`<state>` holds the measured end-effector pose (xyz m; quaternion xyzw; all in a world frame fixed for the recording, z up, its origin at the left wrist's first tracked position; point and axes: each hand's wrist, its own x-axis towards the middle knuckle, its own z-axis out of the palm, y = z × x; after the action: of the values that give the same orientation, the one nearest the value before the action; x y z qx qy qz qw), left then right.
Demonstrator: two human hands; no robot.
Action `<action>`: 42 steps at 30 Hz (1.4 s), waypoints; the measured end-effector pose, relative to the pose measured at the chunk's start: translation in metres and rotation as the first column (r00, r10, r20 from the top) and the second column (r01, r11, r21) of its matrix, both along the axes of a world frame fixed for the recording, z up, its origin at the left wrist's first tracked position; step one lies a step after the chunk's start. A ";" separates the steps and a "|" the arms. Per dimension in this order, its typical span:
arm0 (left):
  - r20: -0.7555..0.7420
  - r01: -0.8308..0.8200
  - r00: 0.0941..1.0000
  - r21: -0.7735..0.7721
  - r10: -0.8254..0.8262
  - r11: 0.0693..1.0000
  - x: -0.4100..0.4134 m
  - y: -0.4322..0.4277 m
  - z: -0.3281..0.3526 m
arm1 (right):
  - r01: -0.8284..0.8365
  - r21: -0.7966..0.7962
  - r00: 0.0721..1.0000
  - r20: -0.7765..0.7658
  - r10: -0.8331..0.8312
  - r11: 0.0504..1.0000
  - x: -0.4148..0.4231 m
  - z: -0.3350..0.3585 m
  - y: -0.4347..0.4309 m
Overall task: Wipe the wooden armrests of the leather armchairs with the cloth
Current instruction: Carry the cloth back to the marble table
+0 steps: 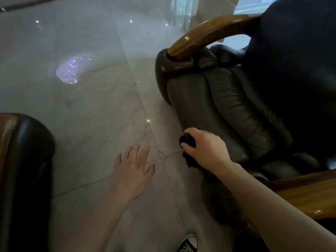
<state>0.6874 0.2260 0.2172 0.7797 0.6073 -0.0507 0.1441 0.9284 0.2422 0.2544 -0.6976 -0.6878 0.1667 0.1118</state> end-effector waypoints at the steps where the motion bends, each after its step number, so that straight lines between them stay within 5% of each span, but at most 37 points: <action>1: 0.006 -0.025 1.000 0.008 0.025 1.000 -0.017 -0.002 0.002 | -0.024 -0.003 1.000 -0.004 0.024 1.000 -0.019 0.002 0.004; 14: 0.043 -0.339 0.940 0.009 0.338 0.941 -0.255 -0.061 0.023 | -0.344 -0.038 0.939 -0.007 0.344 0.938 -0.291 0.021 0.032; 25: 0.056 -0.508 0.859 -0.025 0.509 0.861 -0.369 -0.096 0.008 | -0.542 -0.048 0.840 -0.029 0.541 0.839 -0.446 0.023 0.033; 42: -0.052 -0.856 0.514 0.028 0.856 0.516 -0.493 -0.134 -0.005 | -0.899 -0.075 0.437 -0.096 0.895 0.431 -0.636 -0.018 0.052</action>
<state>0.1946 0.0916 0.2118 0.3781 0.9162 0.0034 0.1327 0.2924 0.2939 0.2365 -0.2281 -0.9397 0.2543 -0.0195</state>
